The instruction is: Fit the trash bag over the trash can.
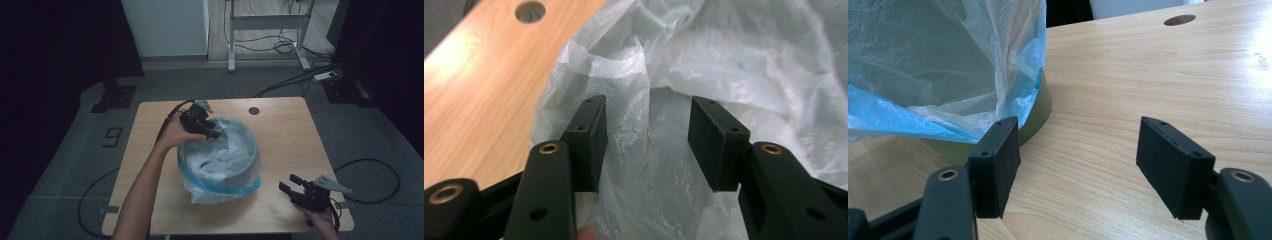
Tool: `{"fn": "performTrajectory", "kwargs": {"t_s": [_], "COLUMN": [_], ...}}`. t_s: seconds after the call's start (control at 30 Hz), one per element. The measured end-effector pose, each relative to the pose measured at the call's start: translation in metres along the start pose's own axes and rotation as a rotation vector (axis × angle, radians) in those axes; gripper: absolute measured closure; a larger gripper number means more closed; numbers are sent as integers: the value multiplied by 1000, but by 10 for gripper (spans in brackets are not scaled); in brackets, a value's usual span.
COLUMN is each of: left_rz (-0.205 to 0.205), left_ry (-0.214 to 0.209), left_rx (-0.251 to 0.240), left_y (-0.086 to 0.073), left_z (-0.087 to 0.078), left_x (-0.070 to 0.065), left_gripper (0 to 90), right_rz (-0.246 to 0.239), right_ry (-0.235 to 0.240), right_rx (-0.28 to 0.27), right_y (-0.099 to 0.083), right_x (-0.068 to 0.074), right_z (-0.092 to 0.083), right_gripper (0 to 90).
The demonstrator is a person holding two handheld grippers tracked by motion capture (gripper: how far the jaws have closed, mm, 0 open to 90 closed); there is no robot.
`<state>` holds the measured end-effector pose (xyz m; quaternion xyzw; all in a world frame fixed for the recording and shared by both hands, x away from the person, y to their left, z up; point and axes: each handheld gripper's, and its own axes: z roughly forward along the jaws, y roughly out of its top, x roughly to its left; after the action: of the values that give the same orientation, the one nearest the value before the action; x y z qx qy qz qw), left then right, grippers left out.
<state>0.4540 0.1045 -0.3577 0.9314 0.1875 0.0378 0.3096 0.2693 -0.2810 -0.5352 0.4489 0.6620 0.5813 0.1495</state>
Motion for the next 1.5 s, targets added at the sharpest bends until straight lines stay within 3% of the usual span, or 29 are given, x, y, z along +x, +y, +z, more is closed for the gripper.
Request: {"fn": "performTrajectory", "kwargs": {"t_s": [0.1, 0.3, 0.43, 0.63, 0.97, 1.2, 1.37, 1.5], "left_rz": [-2, -3, 3, 16, 44, 74, 80, 82], "left_ry": [1, 12, 23, 30, 41, 29, 17, 13], "left_rx": [30, 35, -2, -105, -131, -88, -28, -14], "left_y": [-1, -1, -1, -8, -33, -48, -51, -51], "left_z": [4, 3, -6, -26, -38, -35, -27, -25], "left_x": [1, -1, -6, -25, -56, -70, -72, -73], "left_gripper": [491, 477, 450, 405, 372, 368, 371, 372], "right_rz": [-1, 0, -1, -1, -4, -5, -10, -15], "right_ry": [-1, 1, 0, 0, -1, -3, -3, -4], "right_rx": [1, -2, -4, -10, -7, 0, 5, 12], "right_y": [0, 0, 1, 2, 0, -1, -1, -2], "right_x": [0, 0, 0, 0, 2, 2, 3, 3], "right_z": [0, -2, -3, -4, -5, -4, -2, -2], "right_gripper": [331, 331, 329, 329, 329, 329, 329, 327]}}
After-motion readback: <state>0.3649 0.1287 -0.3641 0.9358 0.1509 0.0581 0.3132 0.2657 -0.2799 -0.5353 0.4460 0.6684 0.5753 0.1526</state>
